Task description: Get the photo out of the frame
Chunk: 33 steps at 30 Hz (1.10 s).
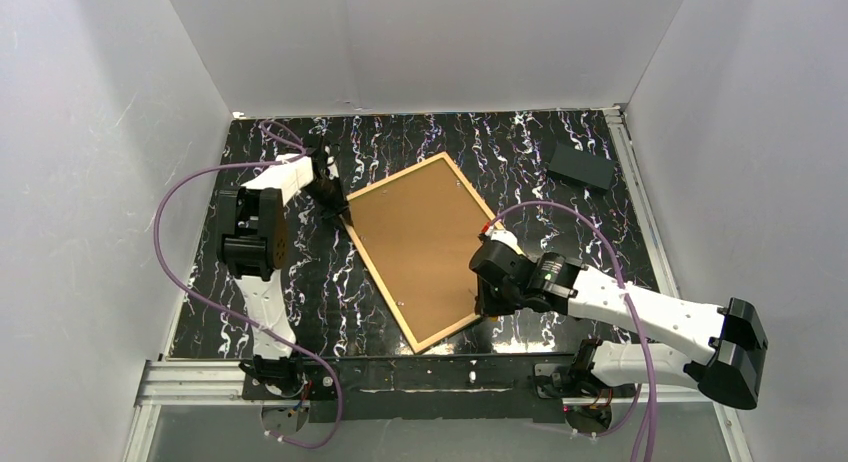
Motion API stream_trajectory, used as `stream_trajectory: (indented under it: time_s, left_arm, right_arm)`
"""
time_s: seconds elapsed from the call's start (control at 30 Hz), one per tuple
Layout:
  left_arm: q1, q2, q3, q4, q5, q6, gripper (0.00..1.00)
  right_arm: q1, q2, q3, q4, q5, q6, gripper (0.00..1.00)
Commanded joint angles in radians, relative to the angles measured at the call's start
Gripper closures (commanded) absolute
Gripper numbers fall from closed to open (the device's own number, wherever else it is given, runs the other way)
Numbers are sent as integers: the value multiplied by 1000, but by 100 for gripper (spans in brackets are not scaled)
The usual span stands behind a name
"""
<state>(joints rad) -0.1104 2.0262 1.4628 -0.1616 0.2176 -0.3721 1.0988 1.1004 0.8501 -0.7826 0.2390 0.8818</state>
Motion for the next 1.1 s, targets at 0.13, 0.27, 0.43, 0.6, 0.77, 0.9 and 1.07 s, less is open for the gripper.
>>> stream_trajectory:
  time_s: [0.13,0.27,0.43,0.6,0.77,0.9,1.07]
  left_arm:
    - [-8,97,102,-90,99,-5,99]
    - [-6,1,171,-267,-9,-100,44]
    - [-12,-313,-87,-113,179,-317,30]
    - [-157,-492,-451,432,492,-697,19]
    - [-362,-556,-686,836,467,-1062,17]
    - [-471,-601,-771,851,390,-1187,17]
    - [-551,-684,-878,826,256,-1324,23]
  right_arm:
    - [0,67,104,6,-5,-35,99]
    - [-1,65,113,12,-9,-31,99]
    - [-1,7,52,113,-28,-47,99]
    - [-3,-142,-140,385,-57,-66,99]
    - [-3,-191,-186,472,-81,-57,99]
    - [-1,-186,-188,486,-77,-42,99]
    - [0,-159,-179,496,-77,-51,99]
